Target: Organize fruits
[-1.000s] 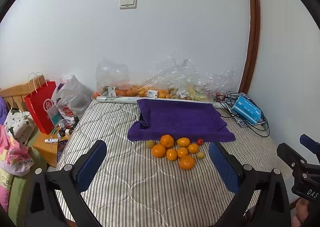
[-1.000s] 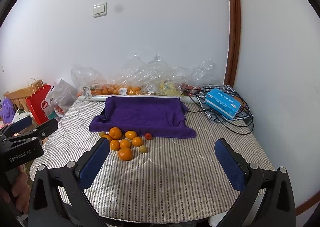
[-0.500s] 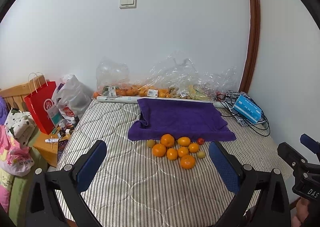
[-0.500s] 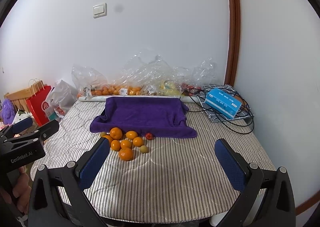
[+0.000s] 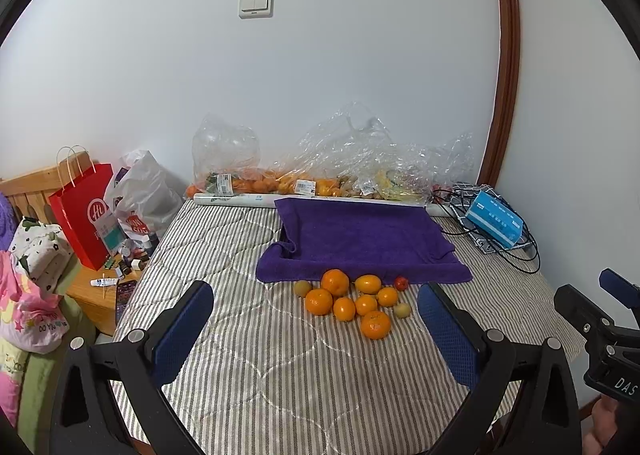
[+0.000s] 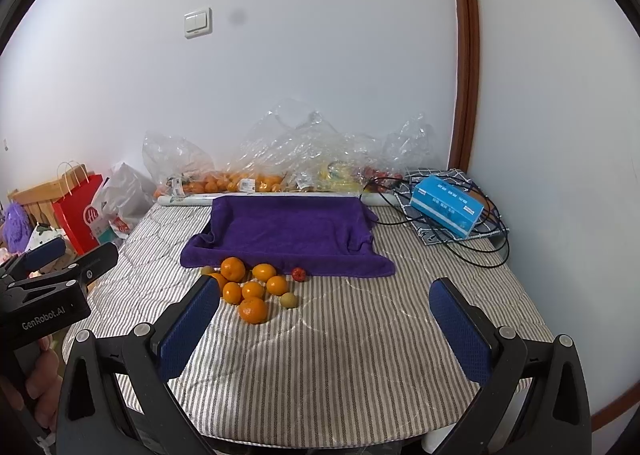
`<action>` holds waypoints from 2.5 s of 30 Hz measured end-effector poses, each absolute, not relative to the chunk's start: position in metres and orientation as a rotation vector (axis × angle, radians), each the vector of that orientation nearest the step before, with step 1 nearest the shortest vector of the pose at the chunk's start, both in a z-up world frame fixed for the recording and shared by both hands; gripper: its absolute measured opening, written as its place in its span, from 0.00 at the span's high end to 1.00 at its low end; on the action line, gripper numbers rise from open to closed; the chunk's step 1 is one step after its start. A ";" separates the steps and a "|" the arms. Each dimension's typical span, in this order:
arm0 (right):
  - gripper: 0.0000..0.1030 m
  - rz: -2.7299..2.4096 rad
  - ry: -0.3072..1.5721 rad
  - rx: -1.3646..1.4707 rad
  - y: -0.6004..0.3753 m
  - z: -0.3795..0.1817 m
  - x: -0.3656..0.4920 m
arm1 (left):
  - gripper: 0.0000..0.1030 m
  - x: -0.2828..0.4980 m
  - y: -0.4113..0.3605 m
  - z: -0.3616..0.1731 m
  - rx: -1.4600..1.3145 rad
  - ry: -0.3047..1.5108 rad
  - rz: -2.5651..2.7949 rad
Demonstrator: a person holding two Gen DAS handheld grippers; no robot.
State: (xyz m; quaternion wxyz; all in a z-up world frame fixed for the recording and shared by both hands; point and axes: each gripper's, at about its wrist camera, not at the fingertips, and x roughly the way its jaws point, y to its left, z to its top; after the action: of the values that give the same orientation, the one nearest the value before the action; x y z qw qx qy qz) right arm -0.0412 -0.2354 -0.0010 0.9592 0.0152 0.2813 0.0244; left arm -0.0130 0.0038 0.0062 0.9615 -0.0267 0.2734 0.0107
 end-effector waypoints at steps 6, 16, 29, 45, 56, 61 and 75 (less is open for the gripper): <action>0.00 0.048 0.569 0.028 -0.235 -0.001 -0.042 | 0.00 -0.015 0.004 0.008 -0.050 0.545 0.018; 0.00 0.051 0.566 0.036 -0.233 -0.001 -0.040 | 0.00 -0.015 0.004 0.010 -0.050 0.542 0.019; 0.00 0.061 0.574 0.031 -0.230 -0.004 -0.033 | 0.00 -0.014 0.003 0.012 -0.044 0.544 0.017; 0.00 0.032 0.601 0.096 -0.240 -0.014 -0.002 | 0.00 0.025 0.006 0.004 -0.037 0.592 -0.010; 0.00 0.060 0.622 0.027 -0.231 -0.046 0.033 | 0.00 0.059 0.015 -0.018 -0.055 0.621 -0.009; 0.00 0.089 0.669 0.046 -0.228 -0.066 0.054 | 0.00 0.077 0.022 -0.036 -0.075 0.658 -0.006; 0.14 0.107 0.729 -0.084 -0.199 -0.122 0.102 | 0.07 0.126 0.044 -0.083 -0.059 0.751 0.000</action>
State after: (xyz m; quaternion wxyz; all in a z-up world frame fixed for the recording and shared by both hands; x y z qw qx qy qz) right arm 0.1025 -0.1992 -0.1221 0.9321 -0.0411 0.3561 0.0522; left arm 0.1261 0.0436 -0.0827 0.9298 -0.0288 0.3669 -0.0001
